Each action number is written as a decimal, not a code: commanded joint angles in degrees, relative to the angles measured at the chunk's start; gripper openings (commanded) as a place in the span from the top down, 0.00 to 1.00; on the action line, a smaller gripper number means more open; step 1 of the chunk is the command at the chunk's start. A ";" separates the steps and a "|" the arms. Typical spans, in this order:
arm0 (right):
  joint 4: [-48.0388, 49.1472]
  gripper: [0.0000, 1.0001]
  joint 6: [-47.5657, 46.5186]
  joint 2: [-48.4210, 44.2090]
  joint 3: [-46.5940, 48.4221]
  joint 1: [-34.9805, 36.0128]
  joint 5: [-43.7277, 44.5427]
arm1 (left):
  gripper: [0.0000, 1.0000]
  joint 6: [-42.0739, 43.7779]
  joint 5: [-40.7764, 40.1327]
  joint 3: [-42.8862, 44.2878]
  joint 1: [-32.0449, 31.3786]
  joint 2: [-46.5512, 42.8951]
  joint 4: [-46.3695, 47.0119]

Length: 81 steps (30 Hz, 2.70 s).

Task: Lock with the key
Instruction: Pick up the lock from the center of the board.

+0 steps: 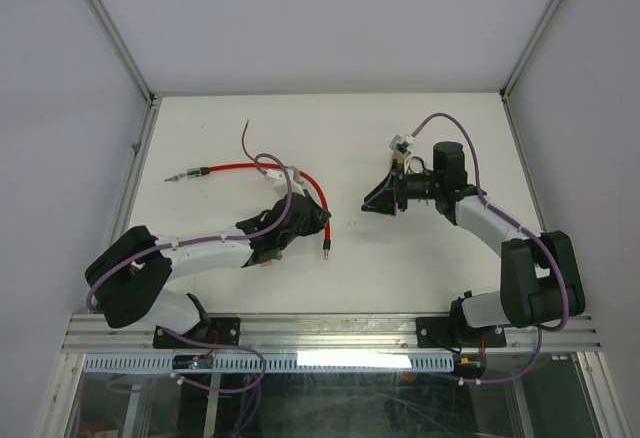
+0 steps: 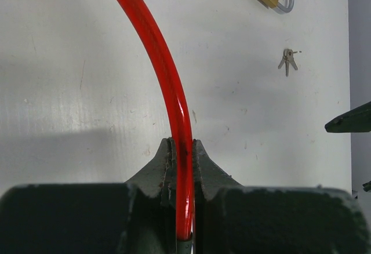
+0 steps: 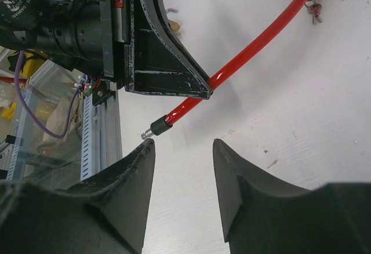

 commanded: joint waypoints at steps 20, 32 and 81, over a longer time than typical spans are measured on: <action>14.26 0.50 10.19 4.75 -2.28 3.07 1.97 | 1.00 -0.72 0.79 -1.69 -1.04 -3.91 7.58; 23.49 0.48 16.85 7.48 -3.84 4.34 4.97 | 1.00 -0.66 0.78 -2.34 -1.15 -4.71 8.18; 38.29 0.45 31.68 17.03 -5.31 10.23 4.19 | 1.00 -1.79 -3.84 -4.07 -1.30 -6.75 14.87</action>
